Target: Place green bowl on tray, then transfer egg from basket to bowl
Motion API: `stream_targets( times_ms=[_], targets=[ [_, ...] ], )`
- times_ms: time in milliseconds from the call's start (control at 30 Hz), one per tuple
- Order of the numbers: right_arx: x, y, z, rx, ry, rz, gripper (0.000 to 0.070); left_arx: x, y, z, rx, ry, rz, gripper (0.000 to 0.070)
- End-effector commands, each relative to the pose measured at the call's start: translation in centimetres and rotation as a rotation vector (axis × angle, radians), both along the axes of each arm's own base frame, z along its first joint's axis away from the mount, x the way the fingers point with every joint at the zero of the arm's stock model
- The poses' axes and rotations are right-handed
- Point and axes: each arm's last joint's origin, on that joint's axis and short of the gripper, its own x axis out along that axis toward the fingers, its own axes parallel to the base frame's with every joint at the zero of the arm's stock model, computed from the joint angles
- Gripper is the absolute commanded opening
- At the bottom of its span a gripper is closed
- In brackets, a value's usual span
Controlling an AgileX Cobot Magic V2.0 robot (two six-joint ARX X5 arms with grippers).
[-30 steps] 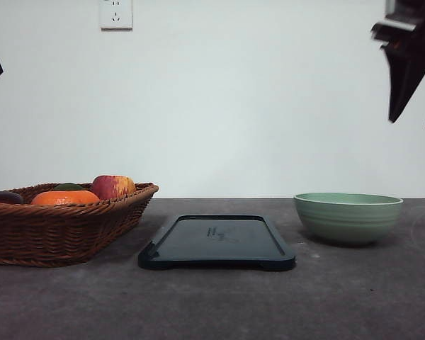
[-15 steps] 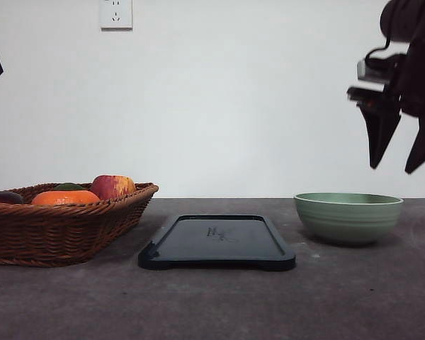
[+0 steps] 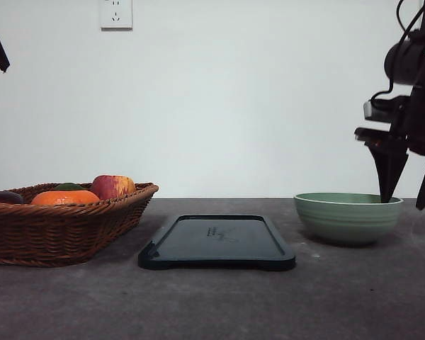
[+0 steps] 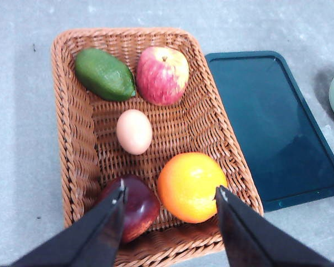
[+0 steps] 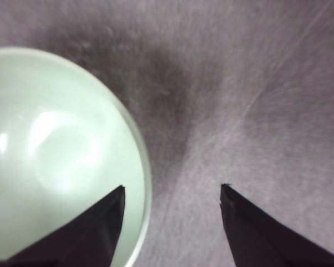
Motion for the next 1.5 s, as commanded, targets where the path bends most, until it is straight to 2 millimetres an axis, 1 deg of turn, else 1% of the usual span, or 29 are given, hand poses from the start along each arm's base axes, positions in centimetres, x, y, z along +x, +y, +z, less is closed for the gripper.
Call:
stream_targets(
  times_ms=[0, 33, 100, 167, 233, 300, 433, 600, 767, 867, 1033, 1133, 1233, 1367, 1467],
  targets=[
    [0.7, 0.0, -0.2, 0.002, -0.006, 0.014, 0.0313, 0.1, -0.1, 0.7, -0.007, -0.023, -0.006, 0.0316],
    [0.7, 0.1, -0.3, 0.004, -0.006, 0.016, 0.0272, 0.1, -0.1, 0.7, -0.007, -0.023, -0.006, 0.0316],
    [0.8, 0.1, -0.4, 0.015, -0.01, 0.021, 0.0159, 0.1, -0.1, 0.7, -0.007, -0.023, -0.006, 0.0316],
    [0.9, 0.1, -0.3, 0.031, -0.018, 0.028, 0.0079, 0.1, -0.1, 0.7, -0.007, -0.023, -0.006, 0.0316],
    [0.9, 0.2, -0.3, 0.045, -0.022, 0.033, 0.0034, 0.1, -0.1, 0.7, -0.007, -0.023, -0.006, 0.0316],
    [0.9, 0.2, -0.3, 0.046, -0.02, 0.033, 0.0007, 0.1, -0.1, 0.7, -0.007, -0.022, -0.006, 0.0316],
    [0.9, 0.2, -0.3, 0.05, -0.017, 0.033, 0.0007, 0.1, -0.1, 0.7, -0.006, -0.022, -0.006, 0.0316],
    [0.6, 0.3, 0.0, 0.1, 0.017, 0.037, 0.0007, 0.1, -0.1, 0.7, -0.006, -0.022, -0.006, 0.0315],
    [0.6, 1.0, 1.3, 0.111, 0.051, 0.048, 0.0007, 0.1, -0.1, 0.7, -0.006, -0.022, -0.006, 0.0315],
    [0.5, 1.8, 2.4, 0.138, 0.069, 0.076, 0.0007, 0.1, -0.1, 0.7, -0.006, -0.022, -0.006, 0.0315],
    [0.5, 4.4, 4.7, 0.146, 0.059, 0.147, 0.0007, 0.1, -0.1, 0.7, -0.006, -0.022, -0.006, 0.0315],
    [0.7, 6.4, 6.1, 0.131, 0.006, 0.196, 0.0007, 0.1, -0.1, 0.7, -0.006, -0.022, -0.006, 0.0315],
    [1.0, 8.5, 7.0, 0.098, -0.052, 0.23, 0.0007, 0.1, -0.1, 0.7, -0.006, -0.022, -0.006, 0.0315],
    [1.7, 11.5, 7.2, 0.099, -0.08, 0.285, 0.0007, 0.1, -0.1, 0.7, -0.006, -0.022, -0.006, 0.0315],
    [2.4, 13.4, 6.7, 0.102, -0.076, 0.32, 0.0007, 0.1, -0.1, 0.7, -0.006, -0.022, -0.006, 0.0315]
  ],
)
